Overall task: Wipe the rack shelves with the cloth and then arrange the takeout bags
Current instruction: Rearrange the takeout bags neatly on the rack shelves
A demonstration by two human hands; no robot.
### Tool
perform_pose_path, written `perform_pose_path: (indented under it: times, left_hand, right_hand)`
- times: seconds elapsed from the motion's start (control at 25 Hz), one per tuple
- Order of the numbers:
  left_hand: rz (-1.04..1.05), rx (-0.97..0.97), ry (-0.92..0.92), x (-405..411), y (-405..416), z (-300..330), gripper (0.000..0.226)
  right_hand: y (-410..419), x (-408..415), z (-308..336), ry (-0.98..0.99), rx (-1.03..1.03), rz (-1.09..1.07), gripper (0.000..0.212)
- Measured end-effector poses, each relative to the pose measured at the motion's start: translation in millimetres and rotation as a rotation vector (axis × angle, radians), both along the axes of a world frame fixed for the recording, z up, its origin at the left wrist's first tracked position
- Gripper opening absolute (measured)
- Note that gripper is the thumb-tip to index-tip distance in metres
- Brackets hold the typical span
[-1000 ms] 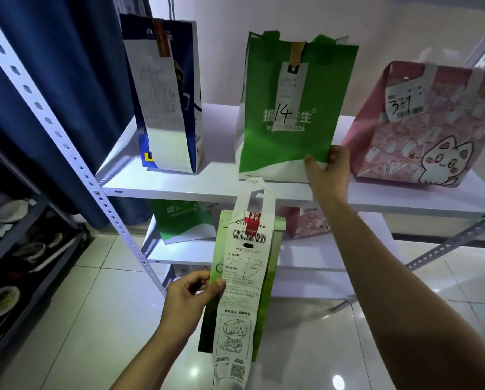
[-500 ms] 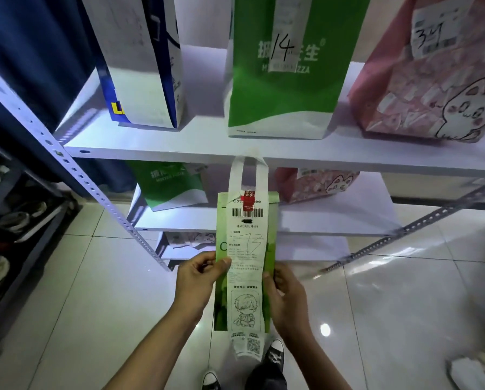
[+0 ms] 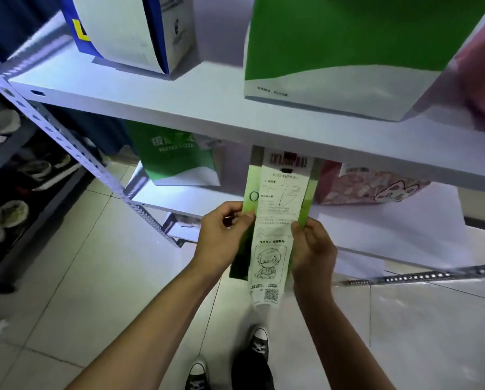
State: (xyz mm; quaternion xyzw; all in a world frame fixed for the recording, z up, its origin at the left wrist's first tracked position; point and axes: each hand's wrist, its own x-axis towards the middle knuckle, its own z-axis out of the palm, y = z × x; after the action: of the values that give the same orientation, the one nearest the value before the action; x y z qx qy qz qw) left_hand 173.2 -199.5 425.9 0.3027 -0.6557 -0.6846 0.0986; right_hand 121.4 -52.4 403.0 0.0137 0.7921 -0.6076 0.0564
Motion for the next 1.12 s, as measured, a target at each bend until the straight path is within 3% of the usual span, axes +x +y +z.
perform_pose_path:
  times: [0.2, 0.48, 0.84, 1.12]
  left_hand:
    - [-0.109, -0.127, 0.075, -32, -8, -16, 0.047]
    - [-0.124, -0.177, 0.258, -55, -23, -104, 0.057]
    - [-0.091, -0.63, 0.446, -72, -21, -185, 0.056]
    - [-0.147, -0.667, 0.546, -67, -19, -220, 0.056]
  right_hand:
    - [-14, -57, -12, -0.036, -0.297, -0.102, 0.012]
    - [-40, -93, -71, 0.094, -0.497, -0.094, 0.012]
    - [-37, -125, -146, 0.386, -0.489, 0.1, 0.018]
    - [-19, -115, -200, 0.542, -0.448, 0.199, 0.022]
